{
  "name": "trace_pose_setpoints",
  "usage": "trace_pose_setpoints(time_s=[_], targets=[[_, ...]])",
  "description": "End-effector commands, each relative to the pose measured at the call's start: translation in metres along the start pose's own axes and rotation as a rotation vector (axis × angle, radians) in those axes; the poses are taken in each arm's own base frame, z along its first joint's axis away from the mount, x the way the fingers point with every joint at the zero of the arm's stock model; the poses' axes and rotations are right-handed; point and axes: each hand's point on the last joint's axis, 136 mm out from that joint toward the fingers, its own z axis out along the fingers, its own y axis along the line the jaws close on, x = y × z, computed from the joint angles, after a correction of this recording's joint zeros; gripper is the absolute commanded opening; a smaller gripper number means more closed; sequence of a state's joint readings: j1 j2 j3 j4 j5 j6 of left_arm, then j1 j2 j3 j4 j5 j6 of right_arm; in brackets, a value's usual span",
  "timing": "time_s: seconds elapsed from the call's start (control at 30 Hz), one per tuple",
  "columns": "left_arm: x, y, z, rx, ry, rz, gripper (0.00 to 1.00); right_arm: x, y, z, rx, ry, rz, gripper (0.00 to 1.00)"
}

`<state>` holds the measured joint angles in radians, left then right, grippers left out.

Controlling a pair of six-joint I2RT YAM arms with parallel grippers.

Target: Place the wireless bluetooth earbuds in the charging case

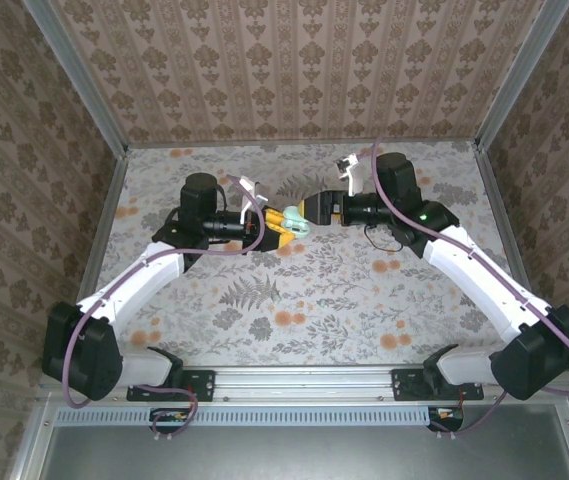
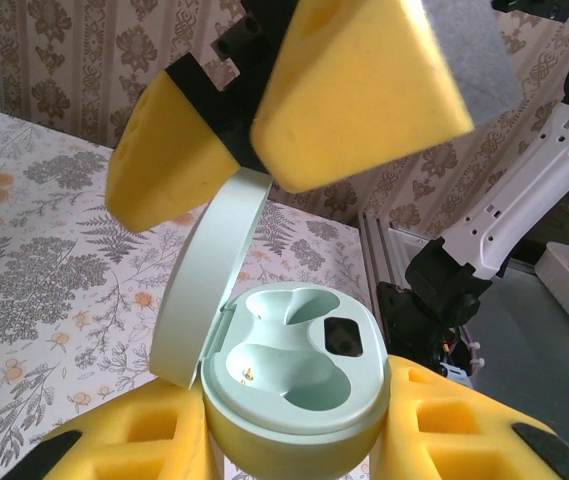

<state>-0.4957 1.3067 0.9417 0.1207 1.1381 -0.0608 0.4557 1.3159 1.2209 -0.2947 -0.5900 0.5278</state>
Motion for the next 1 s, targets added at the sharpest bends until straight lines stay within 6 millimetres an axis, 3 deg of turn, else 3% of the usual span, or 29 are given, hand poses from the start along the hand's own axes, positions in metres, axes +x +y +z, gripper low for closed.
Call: trace_pose_setpoints(time_s=[0.0,0.47,0.97], targets=[[-0.010,-0.009,-0.004,0.030,-0.022,0.031,0.11,-0.009,-0.008,0.003,0.035,-0.015,0.016,0.85],[-0.010,-0.011,-0.005,0.027,-0.031,0.052,0.11,-0.010,-0.024,0.010,0.072,-0.003,0.054,0.85],[-0.006,0.012,-0.004,-0.025,-0.010,-0.041,0.11,-0.030,0.015,-0.009,-0.029,-0.053,0.041,0.85]])
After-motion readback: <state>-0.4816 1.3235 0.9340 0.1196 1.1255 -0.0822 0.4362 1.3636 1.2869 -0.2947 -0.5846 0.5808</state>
